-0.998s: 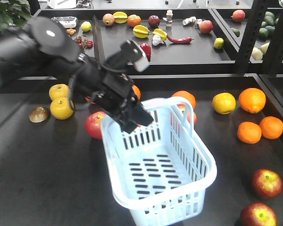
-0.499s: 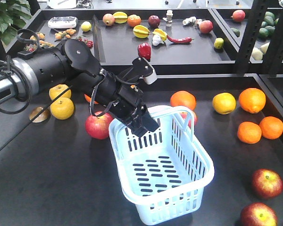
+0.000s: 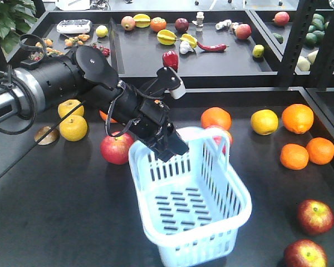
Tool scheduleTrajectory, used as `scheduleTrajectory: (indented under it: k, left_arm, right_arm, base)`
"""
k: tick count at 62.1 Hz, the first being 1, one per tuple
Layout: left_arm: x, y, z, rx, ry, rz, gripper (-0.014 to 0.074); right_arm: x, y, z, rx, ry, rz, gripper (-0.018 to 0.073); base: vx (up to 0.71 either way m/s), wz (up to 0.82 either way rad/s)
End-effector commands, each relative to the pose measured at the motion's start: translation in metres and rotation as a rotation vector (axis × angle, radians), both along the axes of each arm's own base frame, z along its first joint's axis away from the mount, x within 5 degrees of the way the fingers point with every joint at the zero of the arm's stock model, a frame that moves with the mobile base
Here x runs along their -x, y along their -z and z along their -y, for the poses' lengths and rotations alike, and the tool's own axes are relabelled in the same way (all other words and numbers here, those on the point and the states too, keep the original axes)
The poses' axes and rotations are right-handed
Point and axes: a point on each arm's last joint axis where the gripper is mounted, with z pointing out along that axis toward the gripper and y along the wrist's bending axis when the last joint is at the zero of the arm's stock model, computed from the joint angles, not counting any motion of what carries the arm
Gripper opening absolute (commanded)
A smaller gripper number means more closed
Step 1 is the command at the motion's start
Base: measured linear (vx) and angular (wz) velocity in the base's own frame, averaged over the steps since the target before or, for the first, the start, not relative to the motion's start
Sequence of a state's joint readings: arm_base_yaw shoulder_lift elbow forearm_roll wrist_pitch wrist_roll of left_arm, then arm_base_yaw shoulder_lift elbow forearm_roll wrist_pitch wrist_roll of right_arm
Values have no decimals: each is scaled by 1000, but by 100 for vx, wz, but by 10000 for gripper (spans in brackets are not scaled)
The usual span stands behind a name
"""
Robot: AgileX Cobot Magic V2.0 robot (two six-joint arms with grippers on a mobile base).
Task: Pick three apples into basket with both arms
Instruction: 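Swing the basket with the left gripper over the table and lower it, then open the left gripper, release the basket handle and withdraw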
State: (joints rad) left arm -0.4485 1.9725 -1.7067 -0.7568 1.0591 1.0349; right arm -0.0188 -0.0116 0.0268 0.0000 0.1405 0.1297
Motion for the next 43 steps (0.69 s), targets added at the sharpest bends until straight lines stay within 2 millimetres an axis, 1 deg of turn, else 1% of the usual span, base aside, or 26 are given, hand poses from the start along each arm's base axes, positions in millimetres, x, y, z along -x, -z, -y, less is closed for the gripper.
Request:
scheduleTrajectory:
  k: [1,6,11,13,18,23,28,33,40,41,43]
  left_arm:
    - [7,-40,1,107,-23,74,229]
    - [7,-40,1,110,-31,70,357]
    - [9,-45,2,141,-35,64,434]
    - [12,-52,1,157,-36,71,441]
    - [23,-76,-4,196,-57,89,441]
    - [37,-97,-9,220,-74,79,423]
    - [55,-113,-16,217,-57,34,358]
    - [78,-127,-28,152,-12,-9,225]
    - [96,-147,-47,79,-135,15,12]
    - [98,-150,-48,76,-142,22,-6]
    - [103,-155,-53,72,-161,37,-8]
  right_arm:
    - [0,-3,0,16,4,73,-5]
    - [0,-3,0,16,4,73,-5]
    - [0,-3,0,16,4,73,-5]
    - [0,-3,0,16,4,73,-5]
    - [0,-3,0,16,4,73,-5]
    - [0,-3,0,16,4,73,-5]
    - [0,-3,0,16,4,73,-5]
    - [0,-3,0,16,4,73,-5]
    - [0,-3,0,16,4,73,-5]
    - [0,-3,0,16,4,73,-5]
    - [0,-3,0,16,4,73,-5]
  base:
    - [0,0]
    - [0,0]
    - [0,0]
    - [0,0]
    - [0,0]
    - [0,0]
    - [0,0]
    - [0,0]
    - [0,0]
    - [0,0]
    - [0,0]
